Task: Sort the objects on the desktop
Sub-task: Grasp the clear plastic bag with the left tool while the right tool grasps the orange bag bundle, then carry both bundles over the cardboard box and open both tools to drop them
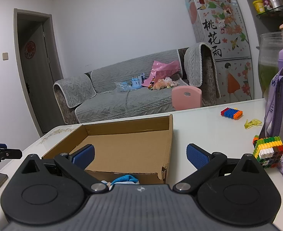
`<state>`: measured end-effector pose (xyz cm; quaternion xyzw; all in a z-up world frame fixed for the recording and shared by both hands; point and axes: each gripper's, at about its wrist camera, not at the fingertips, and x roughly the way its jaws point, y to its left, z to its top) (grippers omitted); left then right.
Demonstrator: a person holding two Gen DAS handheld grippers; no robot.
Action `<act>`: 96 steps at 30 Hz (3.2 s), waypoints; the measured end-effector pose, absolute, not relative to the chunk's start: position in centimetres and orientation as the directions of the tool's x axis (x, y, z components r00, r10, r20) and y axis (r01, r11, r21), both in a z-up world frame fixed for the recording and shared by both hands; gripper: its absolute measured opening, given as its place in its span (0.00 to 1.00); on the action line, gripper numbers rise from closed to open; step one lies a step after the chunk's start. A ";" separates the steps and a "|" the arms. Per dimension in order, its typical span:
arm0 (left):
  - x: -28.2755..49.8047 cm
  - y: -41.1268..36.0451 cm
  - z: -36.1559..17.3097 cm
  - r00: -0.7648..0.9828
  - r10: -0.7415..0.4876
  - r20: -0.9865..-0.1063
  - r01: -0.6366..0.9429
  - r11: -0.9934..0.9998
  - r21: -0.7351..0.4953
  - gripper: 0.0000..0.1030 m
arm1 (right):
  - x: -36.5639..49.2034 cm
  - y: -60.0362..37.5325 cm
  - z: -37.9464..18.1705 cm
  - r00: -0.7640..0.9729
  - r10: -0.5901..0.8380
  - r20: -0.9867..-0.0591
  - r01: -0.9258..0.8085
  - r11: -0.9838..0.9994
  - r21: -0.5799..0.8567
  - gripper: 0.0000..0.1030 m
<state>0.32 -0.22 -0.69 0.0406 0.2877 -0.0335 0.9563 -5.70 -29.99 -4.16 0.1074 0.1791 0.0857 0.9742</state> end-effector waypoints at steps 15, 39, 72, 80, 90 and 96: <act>0.1 1.0 -0.5 0.821 -0.068 -0.566 0.105 0.994 0.032 1.00 | -5.8 -30.3 -4.1 0.921 0.202 -0.332 -0.126 0.963 0.236 0.99; 3.8 4.9 -7.6 0.692 -0.059 -0.719 0.101 0.995 0.016 0.99 | -4.6 -32.2 -7.6 0.842 0.162 -0.515 -0.092 0.983 0.159 0.98; 3.6 5.8 -8.0 0.718 -0.037 -0.695 0.067 0.998 0.015 0.42 | -4.1 -32.8 -8.7 0.773 0.164 -0.613 -0.102 0.986 0.135 0.43; 2.0 5.3 -4.5 0.763 -0.092 -0.640 0.099 0.995 -0.026 0.42 | -5.4 -34.0 -6.4 0.823 0.218 -0.524 -0.117 0.969 0.219 0.43; 2.1 4.7 1.2 0.798 -0.111 -0.593 0.163 0.986 0.034 0.42 | -4.7 -36.6 -2.6 0.872 0.264 -0.413 -0.139 0.942 0.307 0.43; 4.3 3.9 4.8 0.820 -0.111 -0.562 0.179 0.982 0.067 0.42 | -2.1 -35.8 0.3 0.878 0.291 -0.380 -0.186 0.939 0.289 0.43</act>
